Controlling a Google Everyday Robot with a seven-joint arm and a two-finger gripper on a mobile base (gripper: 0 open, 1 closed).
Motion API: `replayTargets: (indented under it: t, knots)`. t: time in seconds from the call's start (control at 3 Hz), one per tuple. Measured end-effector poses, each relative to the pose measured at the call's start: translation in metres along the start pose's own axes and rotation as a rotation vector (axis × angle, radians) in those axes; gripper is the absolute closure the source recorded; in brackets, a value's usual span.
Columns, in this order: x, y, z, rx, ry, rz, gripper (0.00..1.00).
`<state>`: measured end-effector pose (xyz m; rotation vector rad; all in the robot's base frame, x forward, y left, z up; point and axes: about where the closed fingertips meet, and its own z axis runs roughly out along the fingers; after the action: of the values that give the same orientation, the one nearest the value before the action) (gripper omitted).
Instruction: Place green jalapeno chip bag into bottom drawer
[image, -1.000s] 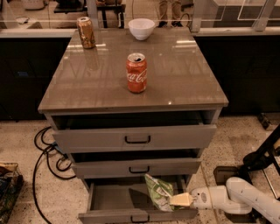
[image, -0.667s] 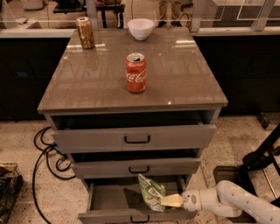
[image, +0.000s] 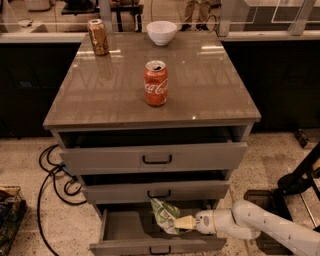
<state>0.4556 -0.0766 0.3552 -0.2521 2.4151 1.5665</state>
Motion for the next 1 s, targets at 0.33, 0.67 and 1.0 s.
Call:
replayTargets:
  t: [0.33, 0.67, 1.0]
  knots:
    - [-0.005, -0.023, 0.025, 0.15, 0.069, -0.064, 1.0]
    - [-0.003, -0.028, 0.035, 0.208, 0.097, -0.091, 1.0]
    - [-0.003, -0.029, 0.037, 0.208, 0.098, -0.092, 0.84]
